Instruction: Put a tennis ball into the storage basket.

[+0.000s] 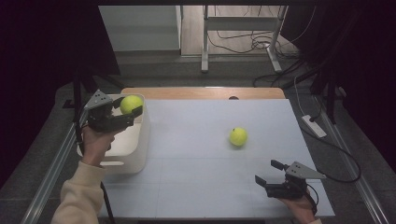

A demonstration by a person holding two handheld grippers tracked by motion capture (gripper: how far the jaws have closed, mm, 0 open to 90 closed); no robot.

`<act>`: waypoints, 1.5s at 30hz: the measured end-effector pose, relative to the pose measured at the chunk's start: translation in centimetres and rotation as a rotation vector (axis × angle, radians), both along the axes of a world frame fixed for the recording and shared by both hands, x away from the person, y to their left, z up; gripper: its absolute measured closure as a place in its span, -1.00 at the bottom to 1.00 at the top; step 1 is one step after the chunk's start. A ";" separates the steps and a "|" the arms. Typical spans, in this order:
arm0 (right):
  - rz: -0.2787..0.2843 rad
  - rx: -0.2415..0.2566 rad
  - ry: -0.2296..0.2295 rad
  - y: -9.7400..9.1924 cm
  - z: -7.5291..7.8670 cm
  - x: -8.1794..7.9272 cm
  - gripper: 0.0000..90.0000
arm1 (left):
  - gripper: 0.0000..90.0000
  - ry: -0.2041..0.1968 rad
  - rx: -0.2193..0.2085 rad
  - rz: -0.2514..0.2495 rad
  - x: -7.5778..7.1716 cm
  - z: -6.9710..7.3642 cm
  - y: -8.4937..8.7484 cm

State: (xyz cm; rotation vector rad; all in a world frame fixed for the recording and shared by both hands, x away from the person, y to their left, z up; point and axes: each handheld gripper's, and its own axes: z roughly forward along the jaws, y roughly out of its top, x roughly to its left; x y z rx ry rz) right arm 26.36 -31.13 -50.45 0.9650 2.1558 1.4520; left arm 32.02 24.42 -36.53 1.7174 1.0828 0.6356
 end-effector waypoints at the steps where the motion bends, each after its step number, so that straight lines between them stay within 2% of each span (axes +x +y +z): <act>1: 0.001 -0.001 -0.001 0.0 0.0 0.0 -0.80 | -0.40 0.003 0.001 0.006 0.1 0.0 0.2; 37: -0.002 0.002 -0.002 0.0 0.0 0.0 -0.80 | -0.40 0.066 0.027 0.138 2.8 -0.6 3.4; 45: -0.003 0.001 -0.001 0.0 0.0 0.0 -0.80 | -0.40 0.091 0.032 0.177 3.7 -1.0 4.3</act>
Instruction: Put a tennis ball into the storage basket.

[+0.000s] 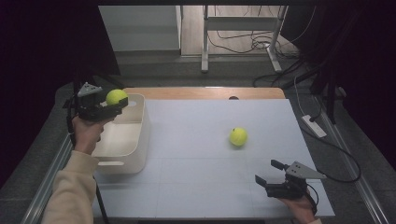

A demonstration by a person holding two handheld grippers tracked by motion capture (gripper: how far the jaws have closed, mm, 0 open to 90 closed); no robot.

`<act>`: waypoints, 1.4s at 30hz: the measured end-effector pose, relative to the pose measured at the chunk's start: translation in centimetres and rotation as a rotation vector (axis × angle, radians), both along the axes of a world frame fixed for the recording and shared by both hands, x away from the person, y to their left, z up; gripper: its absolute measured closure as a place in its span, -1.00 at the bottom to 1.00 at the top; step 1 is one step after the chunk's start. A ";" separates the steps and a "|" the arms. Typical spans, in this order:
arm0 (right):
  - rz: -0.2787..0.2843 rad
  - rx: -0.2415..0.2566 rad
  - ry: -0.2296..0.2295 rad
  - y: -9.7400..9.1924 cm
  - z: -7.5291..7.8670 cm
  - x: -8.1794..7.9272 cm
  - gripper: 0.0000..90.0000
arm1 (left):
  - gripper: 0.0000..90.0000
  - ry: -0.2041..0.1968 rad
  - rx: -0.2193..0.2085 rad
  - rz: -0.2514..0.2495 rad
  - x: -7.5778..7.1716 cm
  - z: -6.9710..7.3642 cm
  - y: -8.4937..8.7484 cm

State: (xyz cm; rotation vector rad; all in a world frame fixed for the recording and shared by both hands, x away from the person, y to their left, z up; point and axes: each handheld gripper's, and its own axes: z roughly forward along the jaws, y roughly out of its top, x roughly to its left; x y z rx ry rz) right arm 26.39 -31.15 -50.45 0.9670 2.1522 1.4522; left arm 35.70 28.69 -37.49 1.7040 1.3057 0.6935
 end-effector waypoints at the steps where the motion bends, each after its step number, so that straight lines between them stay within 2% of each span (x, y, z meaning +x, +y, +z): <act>1: 0.000 0.001 0.000 0.0 0.0 0.0 -0.80 | -0.40 0.006 0.002 0.007 0.2 -0.1 0.2; 14: 0.001 -0.001 -0.001 0.1 0.0 0.0 -0.80 | -0.40 0.075 0.034 0.044 1.8 -1.0 1.0; 23: 0.000 0.000 -0.001 0.0 0.0 0.0 -0.80 | -0.40 0.149 0.068 0.048 3.1 -2.1 1.1; 30: 0.000 0.000 0.001 0.0 0.0 0.0 -0.80 | -0.40 0.172 0.082 0.037 3.5 -2.4 0.9; 35: 0.000 0.000 0.002 0.0 -0.1 0.0 -0.80 | -0.40 0.203 0.120 0.037 3.8 -2.8 0.8; 42: 0.001 0.000 0.001 0.0 -0.1 0.1 -0.80 | -0.41 0.221 0.132 0.033 4.0 -3.1 0.7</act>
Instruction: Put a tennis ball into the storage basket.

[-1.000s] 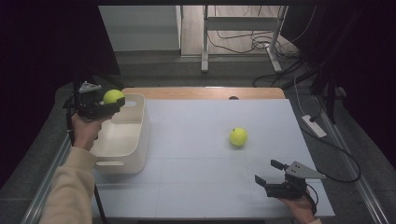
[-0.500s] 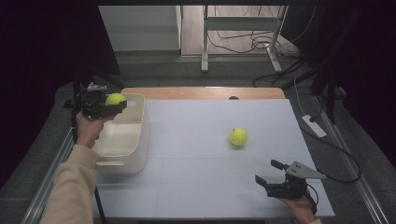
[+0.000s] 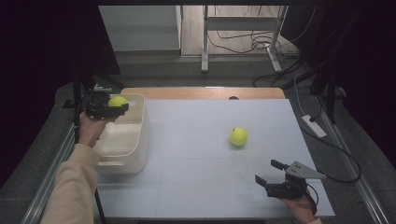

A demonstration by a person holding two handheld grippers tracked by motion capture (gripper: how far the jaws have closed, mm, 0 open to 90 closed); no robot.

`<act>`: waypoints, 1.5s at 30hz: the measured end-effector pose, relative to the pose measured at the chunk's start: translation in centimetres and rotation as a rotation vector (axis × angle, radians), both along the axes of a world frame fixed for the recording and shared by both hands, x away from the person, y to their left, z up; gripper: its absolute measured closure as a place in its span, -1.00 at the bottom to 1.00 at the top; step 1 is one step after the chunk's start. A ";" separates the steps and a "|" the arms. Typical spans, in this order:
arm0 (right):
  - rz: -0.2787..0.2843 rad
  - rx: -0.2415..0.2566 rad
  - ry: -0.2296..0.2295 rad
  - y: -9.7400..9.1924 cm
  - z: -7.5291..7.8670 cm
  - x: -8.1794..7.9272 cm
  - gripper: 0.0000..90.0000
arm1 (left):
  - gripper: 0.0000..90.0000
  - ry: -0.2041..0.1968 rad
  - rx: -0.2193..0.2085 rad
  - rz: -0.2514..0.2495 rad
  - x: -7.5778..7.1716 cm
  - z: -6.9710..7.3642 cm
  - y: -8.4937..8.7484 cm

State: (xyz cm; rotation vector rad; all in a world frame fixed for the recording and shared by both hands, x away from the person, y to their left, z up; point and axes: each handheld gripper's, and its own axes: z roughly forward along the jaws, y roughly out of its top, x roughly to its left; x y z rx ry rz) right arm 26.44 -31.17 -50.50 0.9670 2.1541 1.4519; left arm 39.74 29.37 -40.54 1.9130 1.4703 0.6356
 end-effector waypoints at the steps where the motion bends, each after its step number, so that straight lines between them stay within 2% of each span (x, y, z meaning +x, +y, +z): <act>1: 0.000 0.000 -0.001 0.0 0.0 0.0 -0.80 | -0.41 -0.002 -0.003 0.001 0.0 0.0 0.0; 13: -0.001 0.000 -0.001 0.0 0.0 0.0 -0.80 | -0.44 -0.012 -0.010 0.012 -0.1 0.2 -0.1; 16: -0.001 0.000 -0.001 0.0 0.0 0.0 -0.80 | -0.66 -0.038 -0.032 0.032 -0.4 0.6 0.1; 19: -0.003 0.003 0.000 0.0 0.0 0.0 -0.80 | -0.78 -0.055 -0.051 0.025 -0.8 0.9 0.2; 26: 0.000 0.007 0.002 0.1 0.0 0.1 -0.80 | -0.85 -0.096 -0.122 -0.047 -2.3 1.8 0.2; 30: 0.001 0.014 0.004 0.2 0.1 0.3 -0.80 | -0.85 -0.134 -0.159 -0.100 -3.6 2.2 -0.3; 32: 0.002 0.018 0.004 0.2 0.1 0.3 -0.80 | -0.85 -0.143 -0.165 -0.112 -3.8 2.3 -0.5; 38: 0.001 0.029 0.004 0.3 0.1 0.7 -0.80 | -0.85 -0.197 -0.191 -0.194 -5.8 3.0 -1.7; 45: -0.010 0.027 0.000 0.2 0.2 0.6 -0.80 | -0.85 -0.227 -0.225 -0.264 -7.0 3.2 -2.7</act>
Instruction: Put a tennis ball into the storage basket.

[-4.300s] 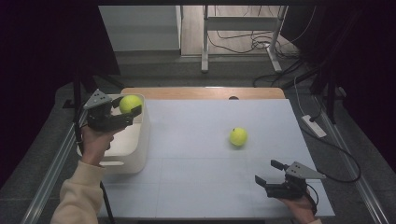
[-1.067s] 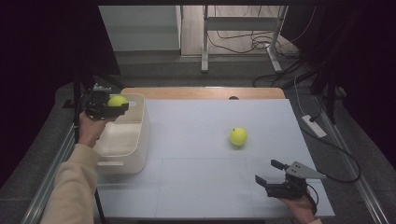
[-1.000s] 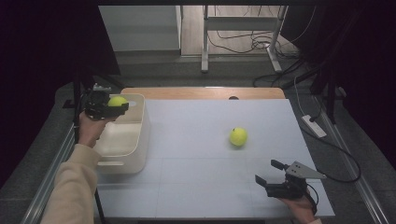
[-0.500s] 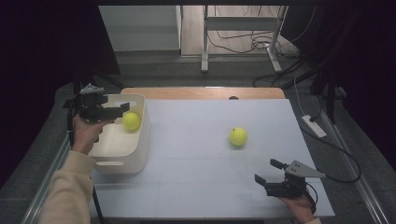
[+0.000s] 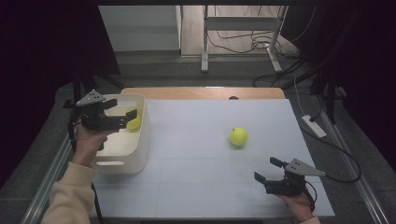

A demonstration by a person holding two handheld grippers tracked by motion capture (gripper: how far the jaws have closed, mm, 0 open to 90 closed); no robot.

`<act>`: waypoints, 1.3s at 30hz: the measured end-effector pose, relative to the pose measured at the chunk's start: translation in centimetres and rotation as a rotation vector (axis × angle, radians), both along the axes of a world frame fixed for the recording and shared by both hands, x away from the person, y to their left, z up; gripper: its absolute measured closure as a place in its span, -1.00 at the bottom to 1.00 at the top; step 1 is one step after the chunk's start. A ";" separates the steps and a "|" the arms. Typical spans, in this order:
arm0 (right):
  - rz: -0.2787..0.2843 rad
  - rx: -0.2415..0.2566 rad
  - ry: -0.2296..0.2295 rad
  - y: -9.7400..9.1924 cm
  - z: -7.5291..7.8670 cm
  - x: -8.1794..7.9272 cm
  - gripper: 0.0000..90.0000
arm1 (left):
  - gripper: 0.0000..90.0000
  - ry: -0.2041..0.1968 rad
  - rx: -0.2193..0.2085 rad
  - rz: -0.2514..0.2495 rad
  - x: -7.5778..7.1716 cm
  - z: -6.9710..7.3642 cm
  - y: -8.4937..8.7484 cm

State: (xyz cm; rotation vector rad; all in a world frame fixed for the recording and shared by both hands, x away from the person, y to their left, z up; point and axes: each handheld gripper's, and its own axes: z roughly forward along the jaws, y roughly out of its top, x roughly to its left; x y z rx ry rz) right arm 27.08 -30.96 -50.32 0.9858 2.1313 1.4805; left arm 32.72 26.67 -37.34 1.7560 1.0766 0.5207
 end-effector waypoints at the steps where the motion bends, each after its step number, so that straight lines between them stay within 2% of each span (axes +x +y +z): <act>1: -0.003 0.000 -0.001 0.0 0.0 -0.1 -0.80 | -0.85 -0.005 -0.008 -0.009 -0.1 0.0 -0.1; 9: -0.009 -0.001 -0.010 -0.3 0.0 -0.3 -0.80 | -0.85 -0.013 -0.045 -0.081 -1.2 -0.5 -1.7; 21: -0.003 0.001 -0.021 -0.5 0.1 -0.4 -0.80 | -0.84 -0.024 -0.031 -0.154 -2.3 -1.1 -4.2; 39: -0.009 0.005 -0.026 -0.5 0.1 -0.5 -0.80 | -0.82 -0.041 0.003 -0.252 -2.0 -1.3 -8.6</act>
